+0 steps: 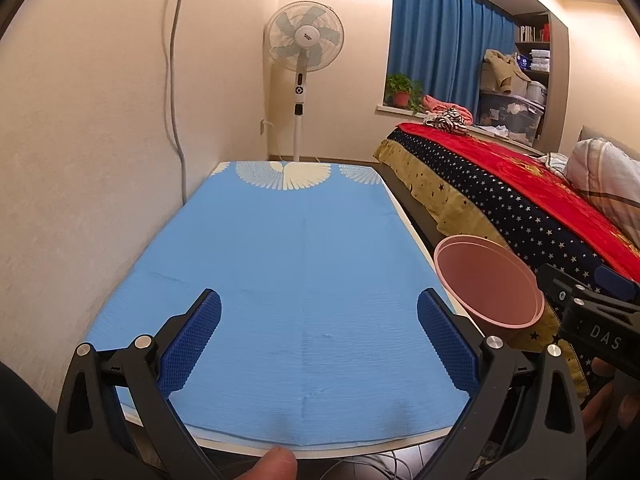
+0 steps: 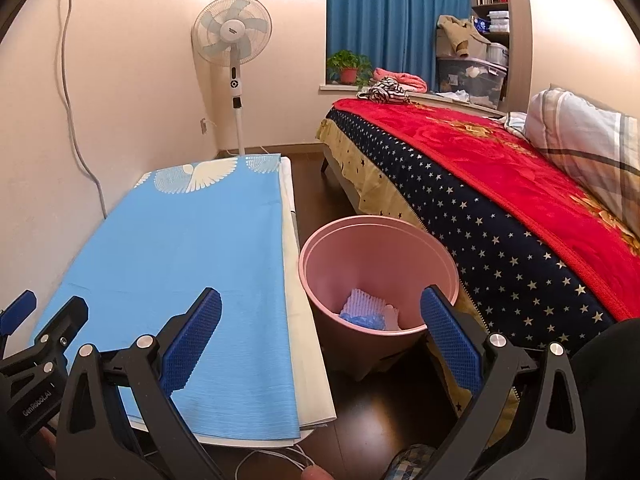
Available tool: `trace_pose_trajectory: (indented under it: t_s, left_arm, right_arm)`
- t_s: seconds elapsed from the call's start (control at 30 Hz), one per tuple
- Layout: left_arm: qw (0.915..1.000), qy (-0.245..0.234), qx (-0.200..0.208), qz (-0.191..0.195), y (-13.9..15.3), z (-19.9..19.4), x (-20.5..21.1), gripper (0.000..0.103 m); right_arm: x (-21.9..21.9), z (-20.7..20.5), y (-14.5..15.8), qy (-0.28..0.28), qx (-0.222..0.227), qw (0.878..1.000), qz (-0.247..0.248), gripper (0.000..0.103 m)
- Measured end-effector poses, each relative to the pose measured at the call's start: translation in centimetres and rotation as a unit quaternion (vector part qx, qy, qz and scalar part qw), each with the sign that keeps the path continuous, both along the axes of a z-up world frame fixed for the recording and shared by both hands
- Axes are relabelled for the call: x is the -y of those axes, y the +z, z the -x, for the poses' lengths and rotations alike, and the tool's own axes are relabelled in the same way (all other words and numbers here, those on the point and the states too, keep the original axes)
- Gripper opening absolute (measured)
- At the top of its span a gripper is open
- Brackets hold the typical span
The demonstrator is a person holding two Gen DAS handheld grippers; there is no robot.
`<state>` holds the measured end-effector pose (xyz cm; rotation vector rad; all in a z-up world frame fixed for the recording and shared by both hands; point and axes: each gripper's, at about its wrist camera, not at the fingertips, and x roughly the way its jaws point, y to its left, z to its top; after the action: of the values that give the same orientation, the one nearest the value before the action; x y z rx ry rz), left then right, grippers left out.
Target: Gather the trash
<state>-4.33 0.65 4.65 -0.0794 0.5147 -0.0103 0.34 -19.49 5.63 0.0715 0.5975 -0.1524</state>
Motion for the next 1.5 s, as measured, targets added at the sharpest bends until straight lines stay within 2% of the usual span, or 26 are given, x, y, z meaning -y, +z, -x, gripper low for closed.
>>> trace_pose_trajectory:
  t_s: [1.5]
  left_arm:
    - [1.0000,-0.001,-0.004,0.003,-0.27,-0.16,0.13,0.095]
  right_arm:
    - [0.04,0.17,-0.26,0.002,-0.001,1.000,0.011,0.098]
